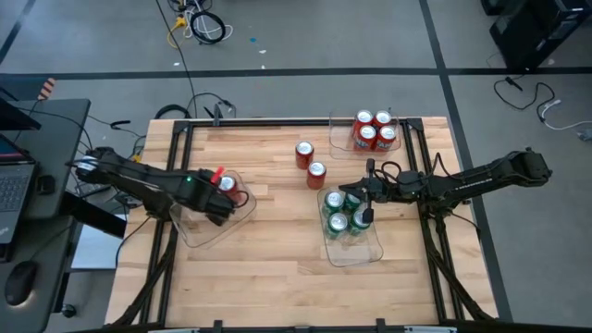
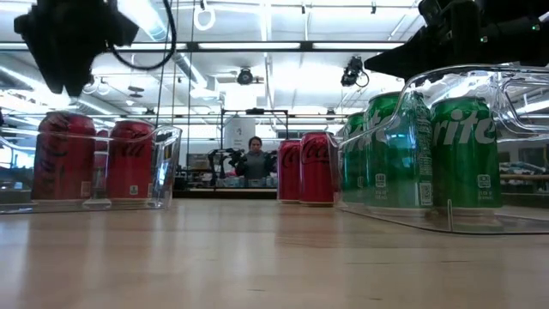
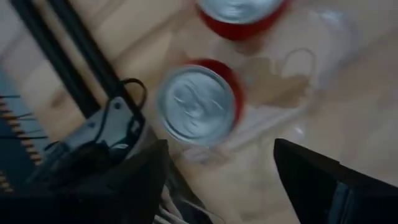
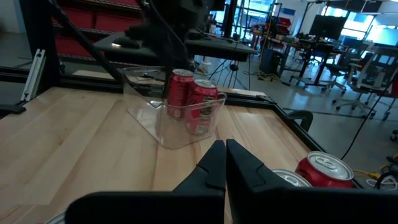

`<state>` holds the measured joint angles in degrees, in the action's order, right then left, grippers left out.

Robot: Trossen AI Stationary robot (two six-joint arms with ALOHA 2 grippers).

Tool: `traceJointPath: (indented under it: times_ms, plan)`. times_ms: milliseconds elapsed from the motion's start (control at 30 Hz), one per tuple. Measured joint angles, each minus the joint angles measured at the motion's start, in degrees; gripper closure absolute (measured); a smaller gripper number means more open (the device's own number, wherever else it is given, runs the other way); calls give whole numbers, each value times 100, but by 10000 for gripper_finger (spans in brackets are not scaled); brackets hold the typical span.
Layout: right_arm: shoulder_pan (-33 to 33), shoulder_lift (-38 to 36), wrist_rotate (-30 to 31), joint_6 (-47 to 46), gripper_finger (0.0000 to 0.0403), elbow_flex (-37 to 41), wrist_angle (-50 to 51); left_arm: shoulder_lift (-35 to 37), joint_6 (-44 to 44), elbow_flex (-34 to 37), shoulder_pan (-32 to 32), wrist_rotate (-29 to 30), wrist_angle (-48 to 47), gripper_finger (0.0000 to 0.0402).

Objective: Sort soda cans
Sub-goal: Put the top left red soda can into the bottom left transparent bin

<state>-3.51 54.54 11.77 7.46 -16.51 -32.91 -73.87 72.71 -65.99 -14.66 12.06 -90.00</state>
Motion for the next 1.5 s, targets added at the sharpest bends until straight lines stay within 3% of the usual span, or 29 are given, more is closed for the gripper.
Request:
traceJointPath:
  times_ms: [167,367,433,900,1300,1500]
  plan:
    - [0,0,0,0,402,0,2,4,271,-260,-262,-155,0,182]
    - [0,0,-98,-2,402,0,22,11,560,68,-721,-797,22,360]
    - [0,0,-116,-2,402,0,22,11,657,210,-867,-830,51,388]
    - [0,0,-126,-2,402,0,15,11,897,1382,-1022,-379,860,400]
    - [0,0,-131,-31,402,0,9,12,893,1736,-833,488,1395,401]
    - [0,0,-131,-33,402,0,7,13,848,1877,-740,648,1702,401]
